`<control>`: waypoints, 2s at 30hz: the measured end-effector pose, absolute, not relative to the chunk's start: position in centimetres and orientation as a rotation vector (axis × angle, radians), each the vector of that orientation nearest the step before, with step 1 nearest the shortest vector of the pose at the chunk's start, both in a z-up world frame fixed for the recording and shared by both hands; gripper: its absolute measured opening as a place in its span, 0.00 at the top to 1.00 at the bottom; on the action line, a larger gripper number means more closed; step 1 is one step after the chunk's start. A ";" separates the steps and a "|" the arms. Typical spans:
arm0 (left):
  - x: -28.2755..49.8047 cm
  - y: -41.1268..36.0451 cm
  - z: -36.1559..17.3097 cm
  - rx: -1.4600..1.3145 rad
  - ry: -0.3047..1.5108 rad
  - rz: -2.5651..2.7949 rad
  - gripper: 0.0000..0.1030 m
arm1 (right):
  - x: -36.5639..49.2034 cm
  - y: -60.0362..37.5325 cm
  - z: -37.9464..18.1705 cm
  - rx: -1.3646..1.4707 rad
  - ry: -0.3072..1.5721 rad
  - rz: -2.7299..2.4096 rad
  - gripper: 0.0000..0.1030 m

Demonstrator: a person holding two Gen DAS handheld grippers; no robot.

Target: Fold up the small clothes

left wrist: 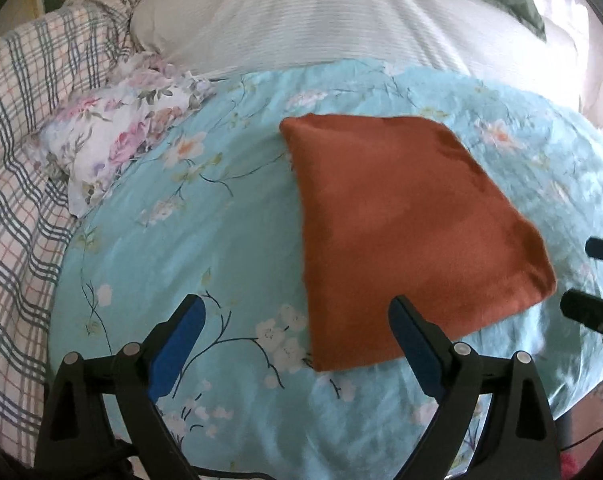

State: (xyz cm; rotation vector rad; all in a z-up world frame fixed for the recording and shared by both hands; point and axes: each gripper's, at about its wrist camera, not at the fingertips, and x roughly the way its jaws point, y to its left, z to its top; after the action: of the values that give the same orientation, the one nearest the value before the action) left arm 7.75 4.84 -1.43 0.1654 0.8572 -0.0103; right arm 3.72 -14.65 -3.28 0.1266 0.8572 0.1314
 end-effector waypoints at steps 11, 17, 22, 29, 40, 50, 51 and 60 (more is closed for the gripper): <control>7.8 5.4 0.1 0.175 0.786 0.016 0.09 | 4.6 -14.5 -2.1 0.113 0.826 0.151 0.09; 7.7 4.6 -0.6 0.251 0.776 -0.006 0.09 | 5.1 -14.4 -1.9 0.103 0.825 0.160 0.09; 8.3 5.0 -1.4 0.217 0.839 -0.022 0.09 | 5.4 -14.3 -2.1 0.102 0.831 0.158 0.09; 7.9 4.8 -1.6 0.233 0.823 -0.001 0.09 | 5.8 -14.0 -2.6 0.090 0.849 0.164 0.09; 9.1 5.4 -2.2 0.209 0.854 0.016 0.09 | 7.1 -13.8 -2.4 0.031 0.849 0.131 0.09; 9.9 5.7 -2.4 0.199 0.869 0.016 0.09 | 8.3 -13.5 -2.2 0.006 0.859 0.131 0.09; 10.0 5.7 -2.3 0.198 0.870 0.015 0.09 | 8.5 -13.4 -2.2 0.003 0.860 0.134 0.09; 10.4 5.7 -2.1 0.192 0.867 0.029 0.09 | 9.1 -12.7 -2.3 -0.007 0.869 0.141 0.09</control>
State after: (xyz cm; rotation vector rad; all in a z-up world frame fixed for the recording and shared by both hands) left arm 10.38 5.71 -2.15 0.1924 0.8673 0.0286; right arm 9.11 -12.73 -2.34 -0.0068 0.8686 0.1414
